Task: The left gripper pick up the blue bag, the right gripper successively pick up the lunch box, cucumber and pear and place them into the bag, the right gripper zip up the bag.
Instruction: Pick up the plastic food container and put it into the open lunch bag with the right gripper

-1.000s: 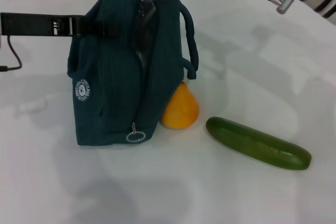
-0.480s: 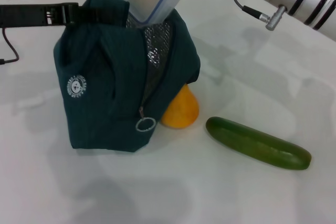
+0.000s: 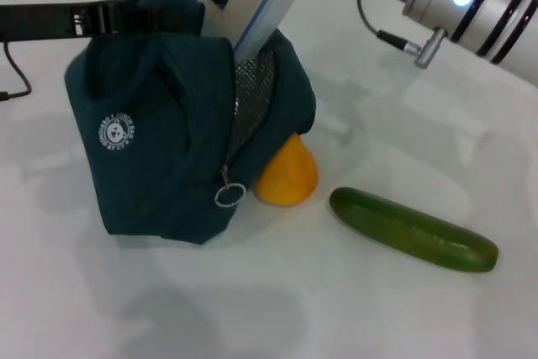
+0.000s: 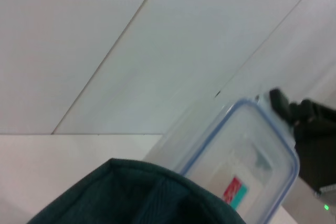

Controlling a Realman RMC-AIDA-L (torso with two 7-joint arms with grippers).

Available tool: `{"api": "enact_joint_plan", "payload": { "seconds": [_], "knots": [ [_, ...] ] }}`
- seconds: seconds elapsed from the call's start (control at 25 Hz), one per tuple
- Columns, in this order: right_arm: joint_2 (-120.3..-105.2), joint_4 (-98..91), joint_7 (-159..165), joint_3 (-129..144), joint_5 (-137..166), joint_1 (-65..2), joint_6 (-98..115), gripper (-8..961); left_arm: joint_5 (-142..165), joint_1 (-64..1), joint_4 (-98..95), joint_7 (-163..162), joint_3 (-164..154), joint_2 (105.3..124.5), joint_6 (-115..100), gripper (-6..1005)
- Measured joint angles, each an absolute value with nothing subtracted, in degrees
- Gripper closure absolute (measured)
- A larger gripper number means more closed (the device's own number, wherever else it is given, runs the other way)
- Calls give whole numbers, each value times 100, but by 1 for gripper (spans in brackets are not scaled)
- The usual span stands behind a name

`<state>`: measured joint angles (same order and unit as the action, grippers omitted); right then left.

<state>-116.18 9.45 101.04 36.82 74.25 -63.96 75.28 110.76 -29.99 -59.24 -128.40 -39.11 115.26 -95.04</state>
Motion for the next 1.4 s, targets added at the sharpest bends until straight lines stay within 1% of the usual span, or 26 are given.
{"api": "enact_joint_plan", "payload": {
  "seconds": [0.32,0.72,1.4],
  "knots": [
    [-11619,1038,9896,2196,8968,-6257,7348,726,10826,-3040,-5536,-12595,-3911,11471,-9480,933],
    [-11619,1037,9775,2128,9045,-6242,7094,717,10826,-3028,-5522,-12598,-3928,11472,-9515,933],
    [-11619,1102,9409,2065,9203,-6409,6954,702,10859,-3022,-5519,-12587,-3912,11469,-9512,932]
  ]
}}
